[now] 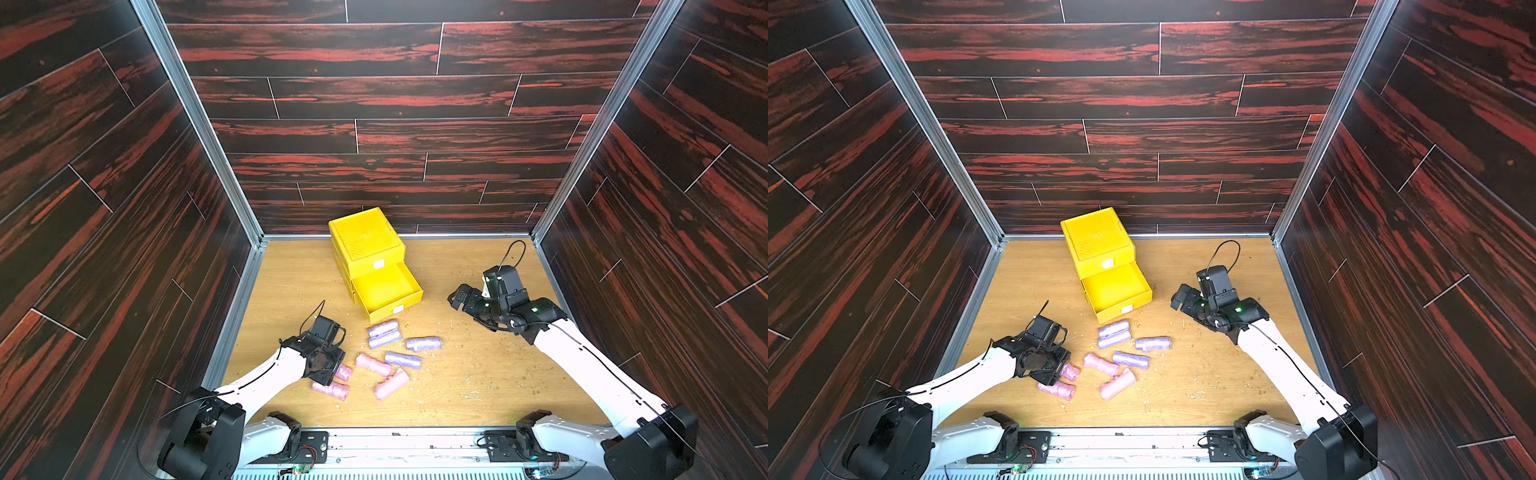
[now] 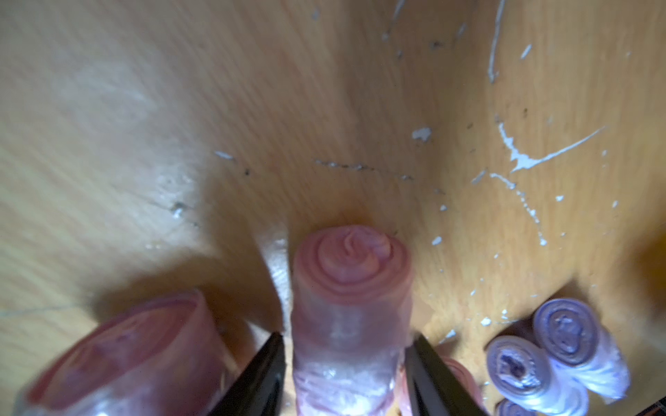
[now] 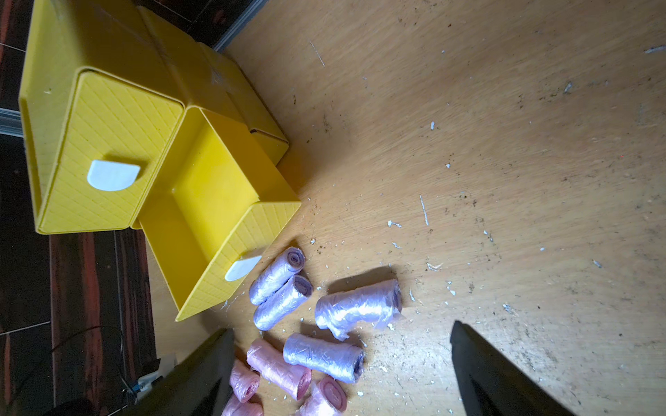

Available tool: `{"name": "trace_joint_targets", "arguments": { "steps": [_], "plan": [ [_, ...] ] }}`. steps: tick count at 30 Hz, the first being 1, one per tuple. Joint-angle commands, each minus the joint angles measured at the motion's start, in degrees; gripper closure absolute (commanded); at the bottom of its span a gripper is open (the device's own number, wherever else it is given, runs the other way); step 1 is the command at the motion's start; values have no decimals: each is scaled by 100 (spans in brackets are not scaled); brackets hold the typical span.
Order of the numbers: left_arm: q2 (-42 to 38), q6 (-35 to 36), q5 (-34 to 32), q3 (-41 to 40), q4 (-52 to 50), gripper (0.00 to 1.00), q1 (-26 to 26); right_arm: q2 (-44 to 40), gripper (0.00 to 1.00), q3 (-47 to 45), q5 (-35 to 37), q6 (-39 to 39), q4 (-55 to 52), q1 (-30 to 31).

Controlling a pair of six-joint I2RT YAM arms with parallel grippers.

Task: Sort the rolls of trash bags by color and place them into the drawer
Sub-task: Pick up the roll of trash bags from the center of the board.

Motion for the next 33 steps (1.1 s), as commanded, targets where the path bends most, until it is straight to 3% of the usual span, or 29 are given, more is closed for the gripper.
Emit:
{"name": "trace_joint_targets", "arguments": {
  "steps": [1, 5, 10, 12, 18, 23, 27, 33],
  "plan": [
    [-54, 112, -34, -48, -11, 56, -37, -48, 3, -82, -50, 15, 66, -33],
    [-117, 187, -17, -48, -35, 70, -37, -39, 3, -128, -63, 42, 104, -32],
    [-210, 416, 19, 84, -171, 76, -37, -40, 3, -155, -80, 59, 114, -36],
    [-286, 776, 54, 490, -720, 76, -60, -48, 3, -152, -63, 59, 85, -33],
    [-359, 2634, -949, 2879, -2949, 74, -243, -74, 3, -42, 25, 45, 13, -34],
    [447, 4314, -1732, 4924, -4416, 79, -426, -66, 3, 3, 57, 77, -9, -40],
    [998, 5950, -1537, 5953, -4531, 88, -702, -66, 4, -1, 76, 99, -26, -39],
    [1641, 8012, -1668, 7022, -4316, 89, -967, -57, 4, 16, 169, 68, -87, -35]
  ]
}}
